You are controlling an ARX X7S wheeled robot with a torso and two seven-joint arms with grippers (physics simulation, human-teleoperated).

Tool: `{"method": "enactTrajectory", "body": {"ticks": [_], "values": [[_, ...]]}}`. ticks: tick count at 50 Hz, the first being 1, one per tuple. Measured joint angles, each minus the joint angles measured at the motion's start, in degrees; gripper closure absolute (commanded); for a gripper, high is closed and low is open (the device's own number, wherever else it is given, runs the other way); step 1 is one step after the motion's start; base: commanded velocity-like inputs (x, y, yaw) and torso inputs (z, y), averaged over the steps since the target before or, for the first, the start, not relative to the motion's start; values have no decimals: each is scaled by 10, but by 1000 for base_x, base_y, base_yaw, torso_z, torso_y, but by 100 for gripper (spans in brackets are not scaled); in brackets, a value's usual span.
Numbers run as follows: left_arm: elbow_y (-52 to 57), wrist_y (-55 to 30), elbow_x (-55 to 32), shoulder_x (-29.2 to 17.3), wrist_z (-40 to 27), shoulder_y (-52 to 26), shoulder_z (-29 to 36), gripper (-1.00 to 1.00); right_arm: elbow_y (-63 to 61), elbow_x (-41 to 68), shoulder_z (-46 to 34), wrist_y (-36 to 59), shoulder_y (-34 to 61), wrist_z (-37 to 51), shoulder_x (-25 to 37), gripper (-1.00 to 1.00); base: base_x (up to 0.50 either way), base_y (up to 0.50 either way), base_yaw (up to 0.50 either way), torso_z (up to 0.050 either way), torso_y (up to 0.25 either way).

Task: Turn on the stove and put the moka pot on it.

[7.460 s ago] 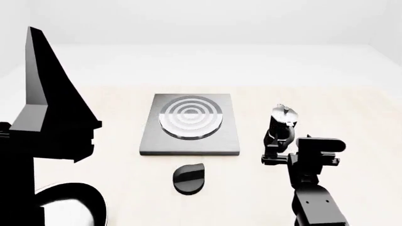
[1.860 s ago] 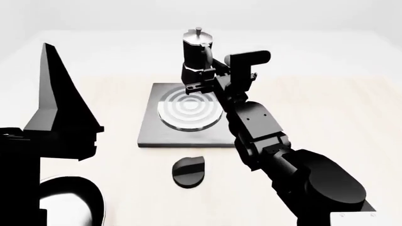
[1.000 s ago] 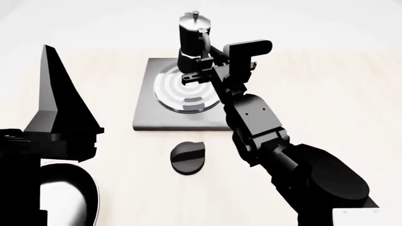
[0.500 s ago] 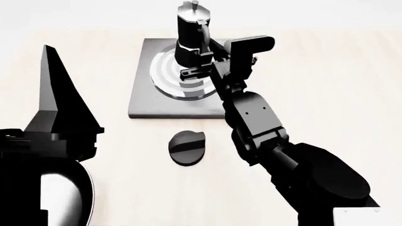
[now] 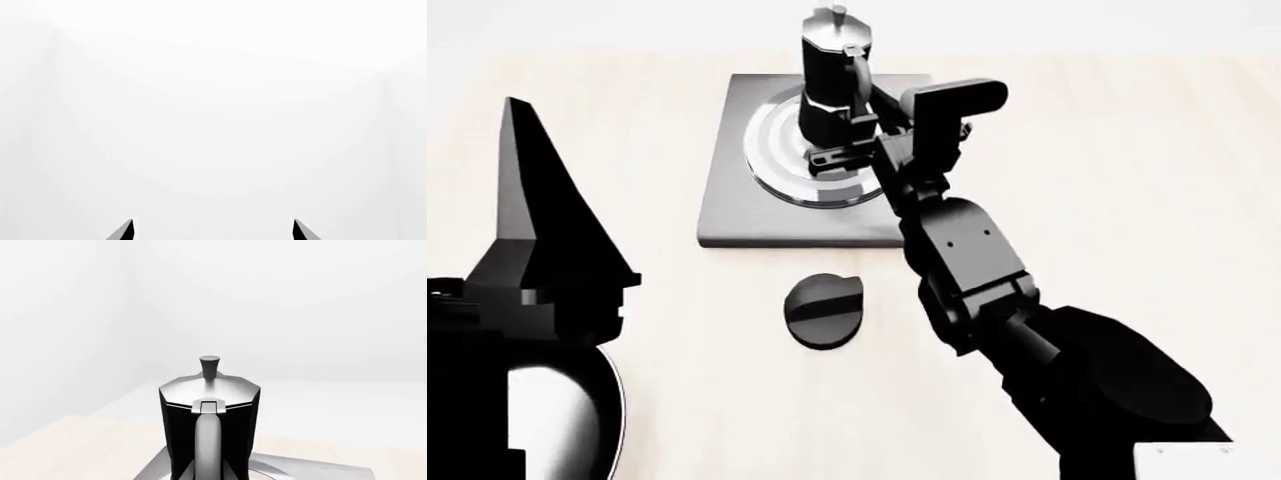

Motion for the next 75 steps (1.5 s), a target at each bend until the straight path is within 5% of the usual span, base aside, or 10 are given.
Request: {"method": "enactTrajectory", "body": {"ticks": [21, 22, 75], "values": [[-5, 11, 0, 0, 1, 4, 1, -100, 3, -1, 1, 6, -4, 5, 0, 100, 0, 0, 0, 0, 1], [-5, 11, 0, 0, 1, 4, 1, -100, 3, -1, 1, 7, -4, 5, 0, -100, 0, 0, 0, 0, 0], [-4, 3, -3, -5, -10, -12, 5, -100, -20, -28, 18, -27, 45, 11, -1, -100, 0, 0, 0, 0, 0]]}}
